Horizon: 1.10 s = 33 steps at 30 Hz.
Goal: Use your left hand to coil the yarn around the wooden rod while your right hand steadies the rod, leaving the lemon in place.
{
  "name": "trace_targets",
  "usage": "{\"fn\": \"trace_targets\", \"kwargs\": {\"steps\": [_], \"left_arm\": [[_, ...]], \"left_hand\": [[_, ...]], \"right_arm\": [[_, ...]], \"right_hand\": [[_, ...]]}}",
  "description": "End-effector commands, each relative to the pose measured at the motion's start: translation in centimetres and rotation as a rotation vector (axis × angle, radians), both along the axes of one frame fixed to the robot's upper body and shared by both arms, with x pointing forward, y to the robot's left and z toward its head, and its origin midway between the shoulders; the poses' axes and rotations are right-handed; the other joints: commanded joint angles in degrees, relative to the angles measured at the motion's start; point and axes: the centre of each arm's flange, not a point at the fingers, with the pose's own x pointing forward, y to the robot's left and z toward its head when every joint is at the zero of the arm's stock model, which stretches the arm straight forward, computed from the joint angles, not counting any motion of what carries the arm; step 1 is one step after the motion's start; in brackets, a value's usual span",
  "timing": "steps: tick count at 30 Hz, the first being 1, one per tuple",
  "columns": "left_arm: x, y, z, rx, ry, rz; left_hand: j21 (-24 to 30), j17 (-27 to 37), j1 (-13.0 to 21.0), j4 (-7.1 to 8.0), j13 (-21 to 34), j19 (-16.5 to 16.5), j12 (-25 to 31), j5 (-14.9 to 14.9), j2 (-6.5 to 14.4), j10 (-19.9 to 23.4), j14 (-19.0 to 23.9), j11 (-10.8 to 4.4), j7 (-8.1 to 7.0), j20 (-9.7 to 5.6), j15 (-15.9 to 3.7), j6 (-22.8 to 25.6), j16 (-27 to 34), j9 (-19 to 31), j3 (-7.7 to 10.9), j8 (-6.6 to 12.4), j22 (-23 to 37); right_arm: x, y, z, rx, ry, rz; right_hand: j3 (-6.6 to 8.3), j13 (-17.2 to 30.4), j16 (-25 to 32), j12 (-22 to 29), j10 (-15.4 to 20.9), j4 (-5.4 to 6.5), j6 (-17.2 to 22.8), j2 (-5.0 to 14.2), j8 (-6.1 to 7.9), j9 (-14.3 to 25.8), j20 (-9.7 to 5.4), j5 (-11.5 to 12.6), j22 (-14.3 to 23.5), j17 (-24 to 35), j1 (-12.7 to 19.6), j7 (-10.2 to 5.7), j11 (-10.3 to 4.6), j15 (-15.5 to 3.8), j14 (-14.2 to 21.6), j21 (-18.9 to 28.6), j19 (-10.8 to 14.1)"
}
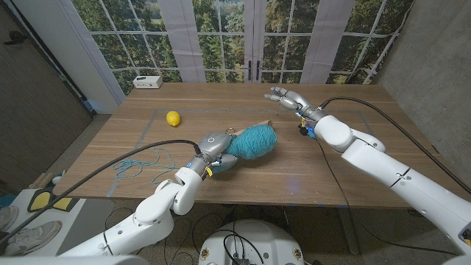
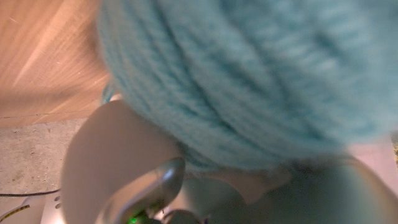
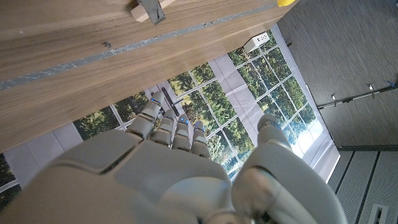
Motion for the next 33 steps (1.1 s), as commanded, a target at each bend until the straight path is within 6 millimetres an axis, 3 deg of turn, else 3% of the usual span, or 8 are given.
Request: {"fn": "trace_targets", "kwargs": {"steps": [1, 3, 8, 16, 22, 25, 27, 33], "left_arm": [[1.0, 0.1, 0.6, 0.058, 0.122, 0.037], [1.0, 0.1, 0.4, 0.032, 0.129, 0.032], [0.9, -0.4, 0.5, 0.084, 0.070, 0.076], [0.9, -0.3, 0.7, 0.055, 0.035, 0.040], [0.5, -0.7, 0.9, 0.056, 0.055, -0.032], [-0.1, -1.2, 1.2, 0.051, 0.055, -0.079], [-0.3, -1.2, 1.1, 0.031, 0.042, -0.098], [-0.7, -0.5, 1.3, -0.065, 0.011, -0.087]], "left_hand": [[-3.22, -0.19, 3.45, 15.37, -1.38, -6.90, -1.69, -0.22, 7.60, 5.36, 0.27, -5.23, -4.12, 6.31, -4.99, 4.08, -1.44, 0.16, 15.84, -0.12, -0.91], [-7.64, -0.30, 2.82, 14.98, -2.51, -14.94, -3.10, -0.32, 7.45, 5.55, -1.88, -5.11, -4.24, 10.68, -4.82, 4.55, -2.57, -0.06, 15.87, -0.46, -1.27], [-15.59, -0.84, 2.07, 13.20, -4.33, -27.48, -4.85, -0.36, 7.08, 7.11, -13.91, -6.08, -5.12, 10.99, -3.68, 6.06, -7.24, -0.42, 14.75, -0.96, -1.28], [-21.21, -1.29, 1.34, 12.04, -5.63, -35.36, -5.27, -0.22, 7.20, 10.28, -18.32, -6.95, -5.61, 10.92, -4.30, 8.28, -6.91, -0.77, 13.28, -1.13, -1.16], [-20.44, -1.52, 1.23, 12.01, -5.71, -32.34, -5.68, 0.02, 7.71, 10.20, -17.51, -6.66, -5.25, 10.45, -4.18, 8.49, -6.53, -0.72, 13.27, -1.29, -0.53], [-17.77, -1.89, 1.07, 11.92, -5.14, -24.76, -5.97, 0.39, 7.68, 9.94, -17.14, -5.88, -4.59, 10.25, -3.85, 8.30, -6.78, -0.05, 13.69, -1.44, 0.03], [-13.78, -1.94, 0.68, 11.85, -4.15, -13.66, -6.23, 0.75, 7.12, 9.73, -14.23, -5.43, -4.51, 9.80, -3.81, 8.04, -6.51, 1.26, 14.20, -1.50, -0.08], [-12.56, -1.07, -0.29, 13.76, -2.34, -7.42, -5.15, 1.66, 8.01, 11.51, -13.80, -3.10, -4.25, 8.61, -0.97, 7.33, -6.39, 3.36, 15.06, -0.65, -0.77]], "right_arm": [[0.5, 0.3, 0.3, 0.002, -0.001, 0.002], [0.6, 0.2, 0.3, 0.001, 0.001, 0.003], [1.0, 0.2, 0.3, 0.003, 0.006, -0.001], [1.5, 0.1, 0.4, 0.006, 0.012, 0.002], [1.7, 0.0, 0.5, 0.009, 0.012, 0.001], [1.8, -0.2, 0.4, 0.013, 0.015, -0.001], [1.8, -0.3, 0.3, 0.013, 0.015, 0.000], [1.7, -0.4, 0.2, 0.020, 0.010, 0.005]], "right_hand": [[-0.08, 0.18, -0.05, -0.16, 0.30, -0.02, -0.07, -0.06, -0.12, 0.20, -0.14, 0.34, 0.19, 0.11, -0.29, -0.21, -0.10, -0.01, 0.56, -0.08, 0.24], [-0.11, 0.18, -0.04, -0.18, 0.28, -0.03, -0.08, -0.06, -0.13, 0.20, -0.16, 0.35, 0.19, 0.09, -0.30, -0.26, -0.22, -0.01, 0.62, -0.07, 0.26], [-0.18, 0.18, -0.06, -0.21, 0.22, -0.02, -0.16, -0.06, -0.16, 0.20, -0.21, 0.35, 0.19, 0.08, -0.37, -0.25, -0.32, 0.10, 0.61, -0.06, 0.29], [-0.28, 0.18, -0.07, -0.28, 0.05, -0.04, -0.34, -0.02, -0.24, 0.20, -0.21, 0.37, 0.19, 0.05, -0.41, -0.31, -0.24, 0.10, 0.67, -0.07, 0.26], [-0.40, 0.19, -0.09, -0.30, 0.00, 0.01, -0.39, -0.05, -0.25, 0.20, -0.21, 0.36, 0.19, 0.06, -0.57, -0.39, -0.31, 0.11, 0.65, -0.08, 0.22], [-0.45, 0.19, -0.09, -0.31, -0.02, 0.03, -0.42, -0.05, -0.26, 0.20, -0.25, 0.36, 0.19, 0.06, -0.63, -0.42, -0.43, 0.06, 0.66, -0.09, 0.19], [-0.48, 0.19, -0.10, -0.30, -0.01, 0.04, -0.42, -0.03, -0.26, 0.20, -0.25, 0.37, 0.19, 0.05, -0.65, -0.46, -0.37, 0.10, 0.64, -0.10, 0.18], [-0.59, 0.19, -0.11, -0.32, -0.05, 0.06, -0.44, -0.05, -0.26, 0.20, -0.23, 0.38, 0.19, 0.04, -0.77, -0.41, -0.39, 0.11, 0.69, -0.09, 0.18]]}}
